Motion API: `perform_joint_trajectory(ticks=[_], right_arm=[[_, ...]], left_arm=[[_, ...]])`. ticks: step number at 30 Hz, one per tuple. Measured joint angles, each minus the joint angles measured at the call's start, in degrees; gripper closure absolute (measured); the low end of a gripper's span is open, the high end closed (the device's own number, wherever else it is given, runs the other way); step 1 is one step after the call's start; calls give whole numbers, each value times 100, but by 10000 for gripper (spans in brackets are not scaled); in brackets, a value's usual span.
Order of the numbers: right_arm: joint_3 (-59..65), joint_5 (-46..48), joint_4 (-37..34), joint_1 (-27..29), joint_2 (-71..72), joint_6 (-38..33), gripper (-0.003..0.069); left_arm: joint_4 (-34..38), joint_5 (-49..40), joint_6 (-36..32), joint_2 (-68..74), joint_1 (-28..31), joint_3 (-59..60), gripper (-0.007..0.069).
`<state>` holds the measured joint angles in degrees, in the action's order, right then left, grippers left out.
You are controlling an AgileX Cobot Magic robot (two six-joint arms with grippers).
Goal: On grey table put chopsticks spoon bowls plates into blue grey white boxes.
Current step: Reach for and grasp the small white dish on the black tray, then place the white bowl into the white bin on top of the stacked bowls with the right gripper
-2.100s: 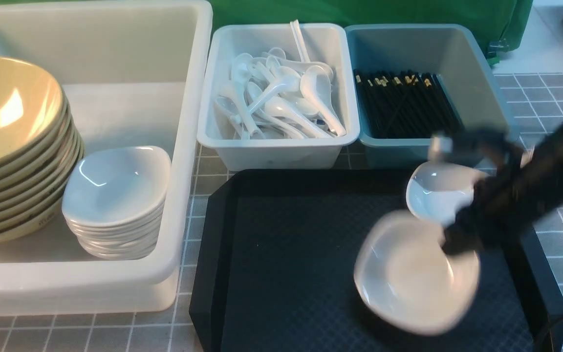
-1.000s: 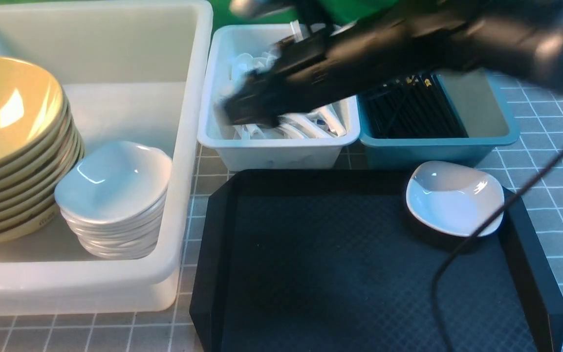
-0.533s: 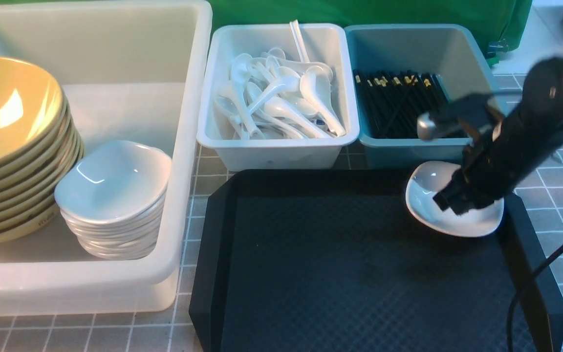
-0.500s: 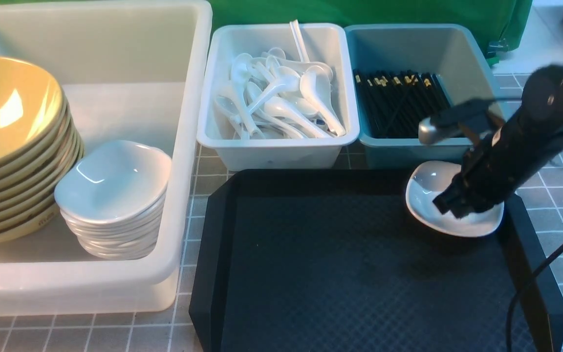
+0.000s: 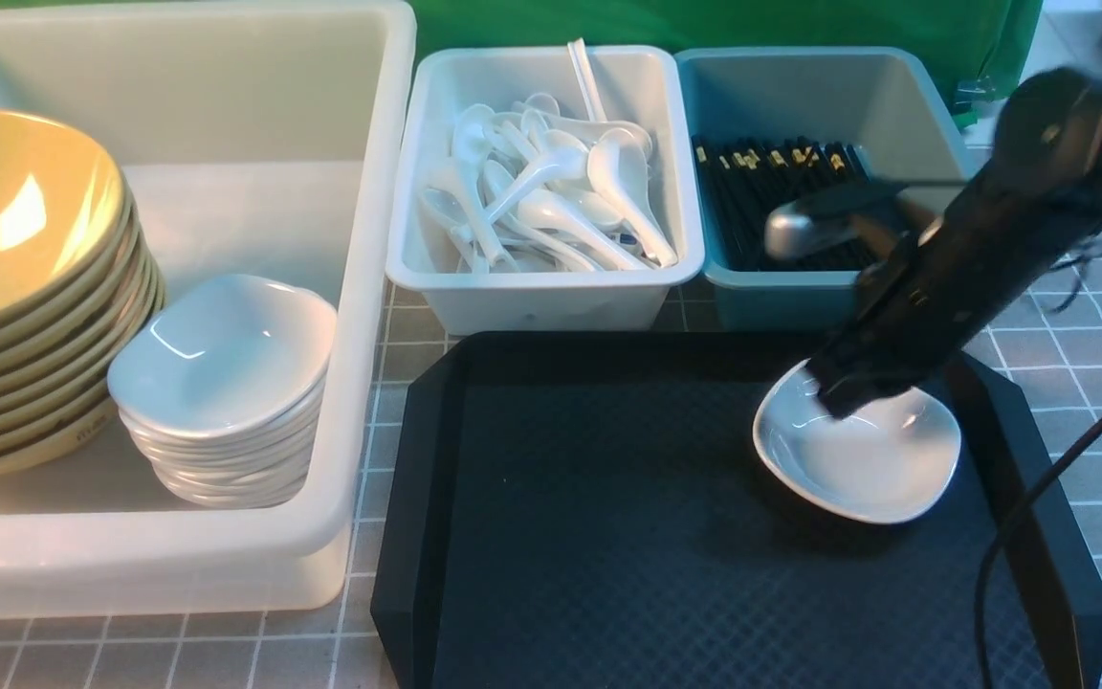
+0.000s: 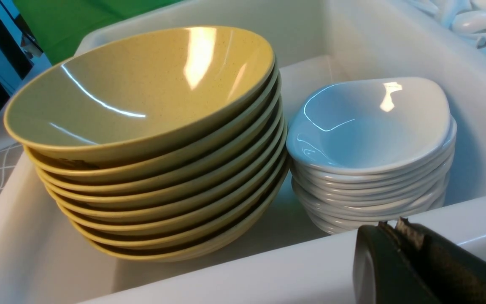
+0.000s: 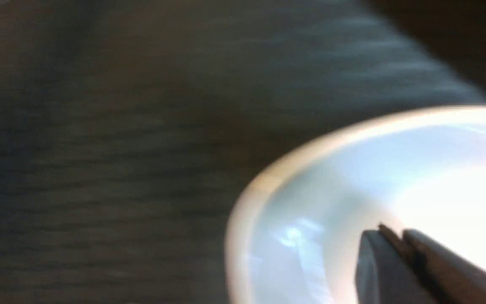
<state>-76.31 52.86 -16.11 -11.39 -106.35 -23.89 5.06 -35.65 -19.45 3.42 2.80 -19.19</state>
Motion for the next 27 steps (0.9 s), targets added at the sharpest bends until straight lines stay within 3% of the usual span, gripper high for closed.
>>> perform_joint_trajectory(ticks=[6,9,12,16,17,19,22,27], right_arm=[[-46,-133,479,594,-100,423,276],[-46,-133,462,600,-306,455,218],[-46,-126,386,557,-524,460,216],[-46,69,-96,456,-640,257,389],[-46,228,-499,416,-569,-1,484],[-46,387,-1233,355,-304,-318,578],[-60,385,-1859,249,153,-626,598],[-356,-93,-3728,-211,814,-1503,598]], left_arm=[[0,0,0,0,0,0,633],[0,0,0,0,0,0,633],[0,0,0,0,0,0,633],[0,0,0,0,0,0,633],[0,0,0,0,0,0,633],[0,0,0,0,0,0,633],[0,0,0,0,0,0,633],[0,0,0,0,0,0,633]])
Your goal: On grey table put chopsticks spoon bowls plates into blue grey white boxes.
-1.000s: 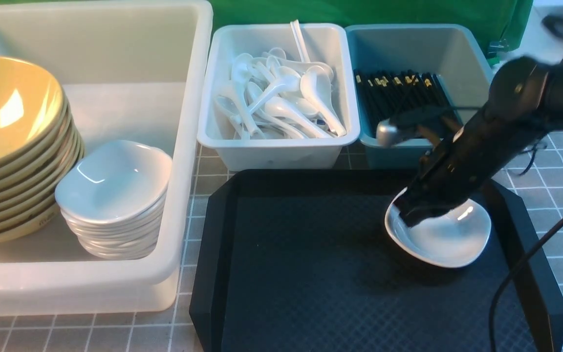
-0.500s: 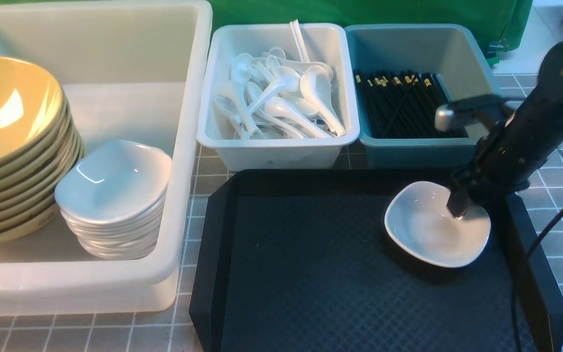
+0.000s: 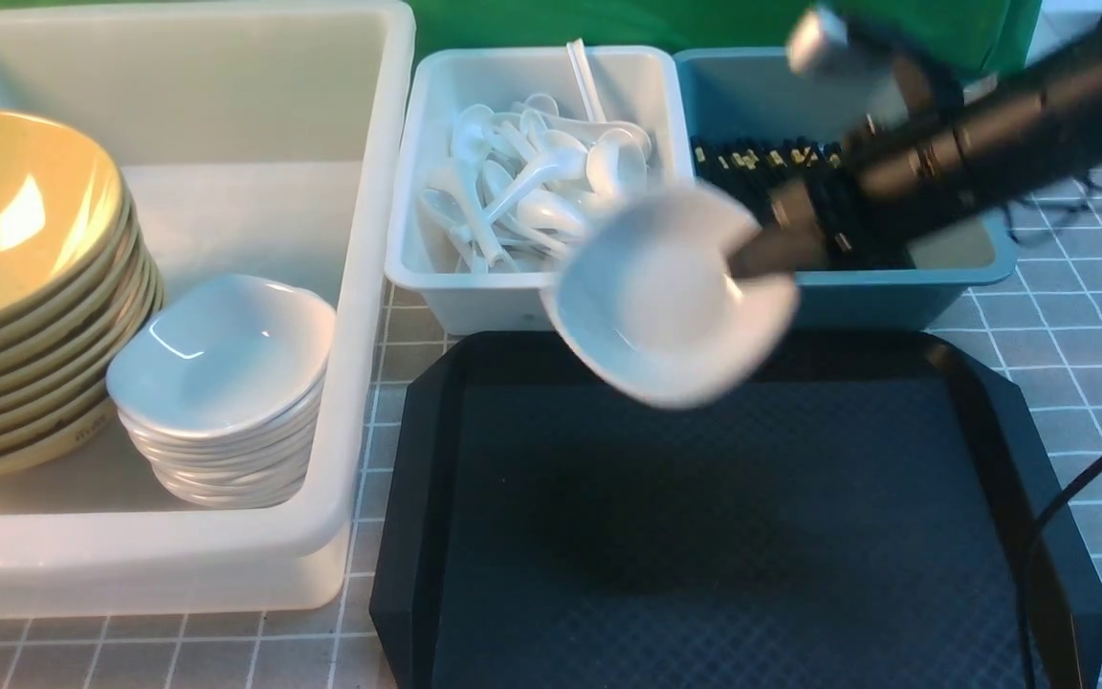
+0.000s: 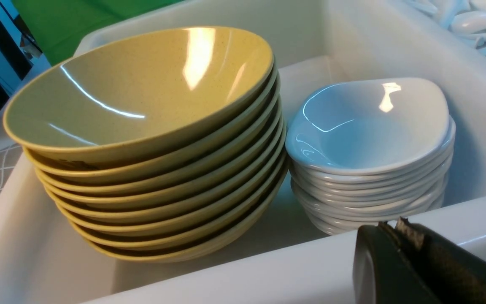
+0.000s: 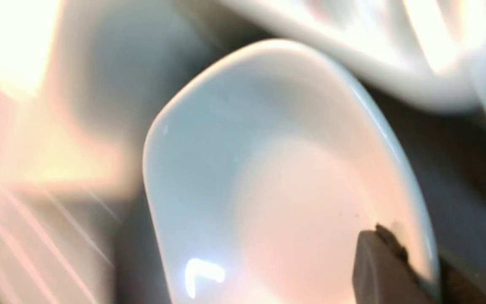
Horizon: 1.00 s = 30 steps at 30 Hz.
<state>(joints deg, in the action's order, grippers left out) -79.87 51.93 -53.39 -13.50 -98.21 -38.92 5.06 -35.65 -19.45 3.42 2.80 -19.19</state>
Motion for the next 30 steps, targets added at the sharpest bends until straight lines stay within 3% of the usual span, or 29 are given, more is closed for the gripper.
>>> perform_joint_trajectory(ticks=[5,7,13,18,21,24,28,30], right_arm=[[-144,-863,-3018,-1235,-308,-2134,598],[-198,-1265,-3816,-1710,-594,-2698,596],[-964,-2481,-4344,-2576,-1733,-3169,504],[-1506,-2869,-4387,-2675,-2163,-3250,256],[-1538,-2415,-3811,-2366,-1983,-3027,174],[-1556,-1529,-2439,-1956,-1535,-1877,211],[-1573,100,656,-1159,-394,-213,457],[-1573,608,1320,-1014,-49,92,537]], left_arm=[[0,0,0,0,0,0,633],[0,0,0,0,0,0,633],[0,0,0,0,0,0,633],[0,-16,0,0,0,0,633],[-24,-24,0,0,0,0,633],[-41,-24,0,0,0,0,633],[-51,-24,0,0,0,0,633],[-48,-24,0,0,0,0,633]])
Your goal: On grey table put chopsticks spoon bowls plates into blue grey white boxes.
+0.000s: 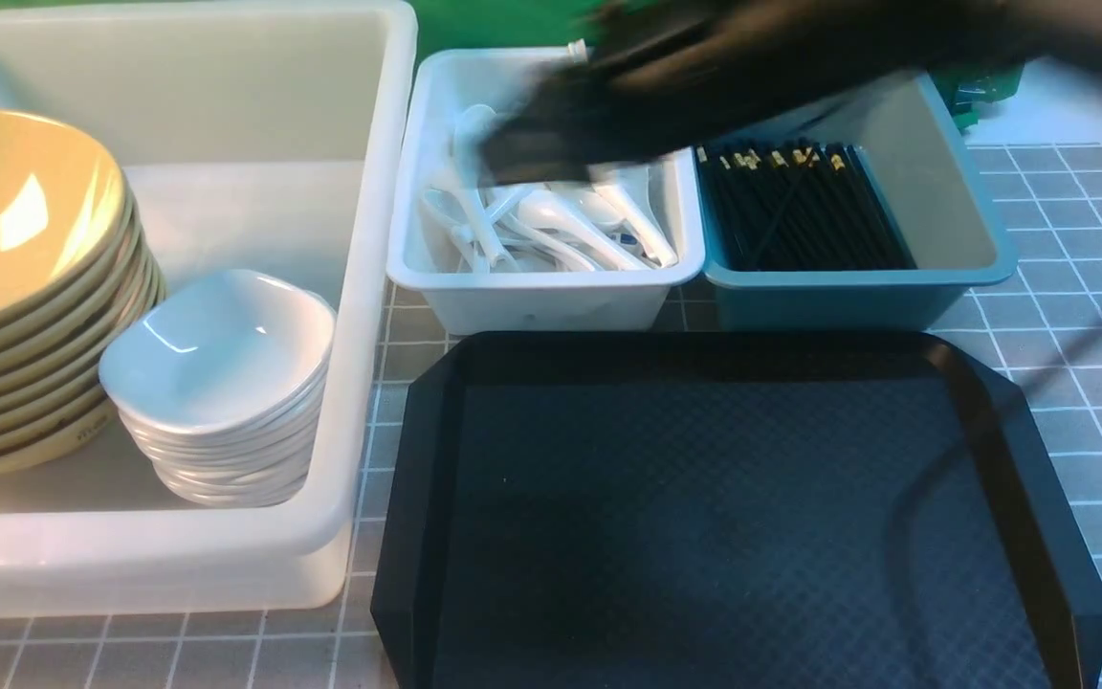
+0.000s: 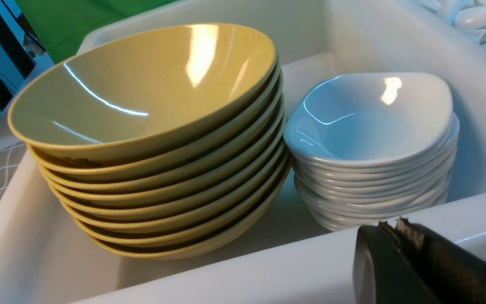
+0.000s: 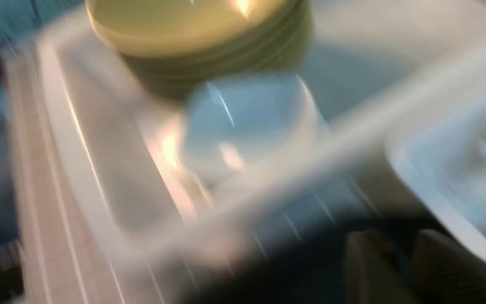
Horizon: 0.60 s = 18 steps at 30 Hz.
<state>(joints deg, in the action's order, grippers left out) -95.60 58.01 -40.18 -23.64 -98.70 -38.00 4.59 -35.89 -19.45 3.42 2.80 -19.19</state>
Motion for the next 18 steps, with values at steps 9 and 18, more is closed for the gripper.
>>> perform_joint_trajectory(ticks=[9,18], right_arm=[[2495,-408,2243,810,2658,813,624],[5550,-1934,2183,824,5194,606,624]], left_arm=[[5,0,0,0,0,0,633],[5,0,0,0,0,0,633]])
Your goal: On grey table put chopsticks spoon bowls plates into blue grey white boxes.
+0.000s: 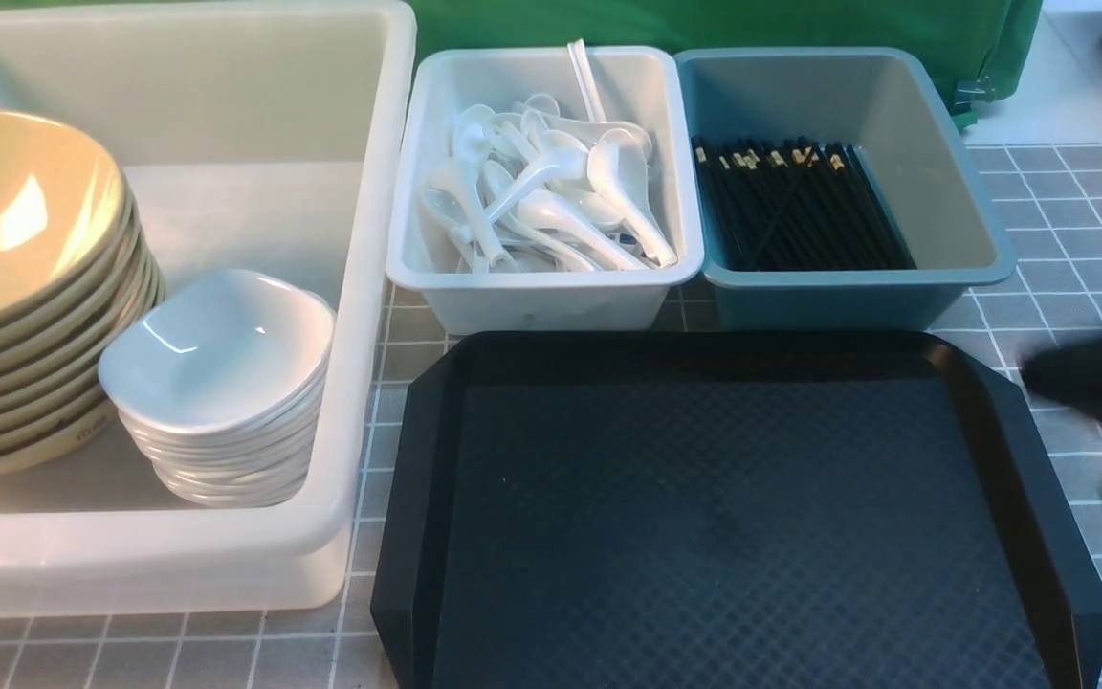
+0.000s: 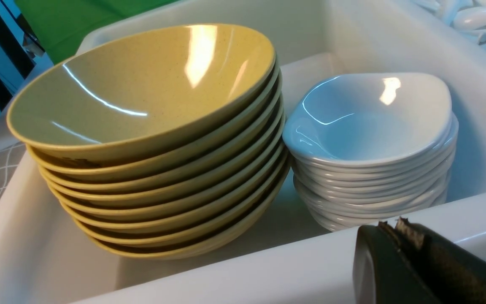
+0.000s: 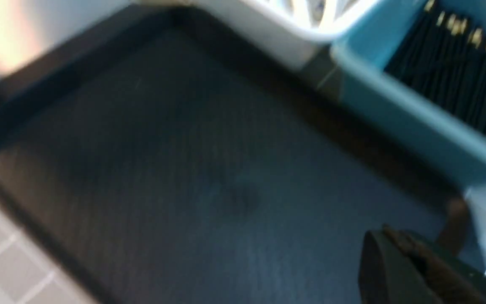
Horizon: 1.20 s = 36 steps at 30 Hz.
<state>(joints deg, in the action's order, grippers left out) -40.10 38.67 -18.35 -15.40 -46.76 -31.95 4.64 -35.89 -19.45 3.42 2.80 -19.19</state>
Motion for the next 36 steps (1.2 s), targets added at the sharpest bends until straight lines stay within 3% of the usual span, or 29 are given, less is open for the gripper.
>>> perform_joint_trajectory(ticks=[6,10,15,20,24,27,36], right_arm=[[881,86,170,0,1021,-81,624],[914,407,795,0,1643,-31,624],[1013,240,1927,0,2626,843,624],[2020,-814,2755,185,4059,1966,624],[2960,-1363,2783,731,4720,2233,624],[3569,-1721,2623,1229,4741,2876,624],[4150,-1932,1981,1326,4741,3888,623]], left_arm=[[0,0,0,0,0,0,633],[0,0,0,0,0,0,633],[0,0,0,0,0,0,633],[0,0,0,0,0,0,633],[19,11,0,-7,0,0,633],[40,-2,0,-7,0,2,633],[57,-1,0,-7,0,2,633]])
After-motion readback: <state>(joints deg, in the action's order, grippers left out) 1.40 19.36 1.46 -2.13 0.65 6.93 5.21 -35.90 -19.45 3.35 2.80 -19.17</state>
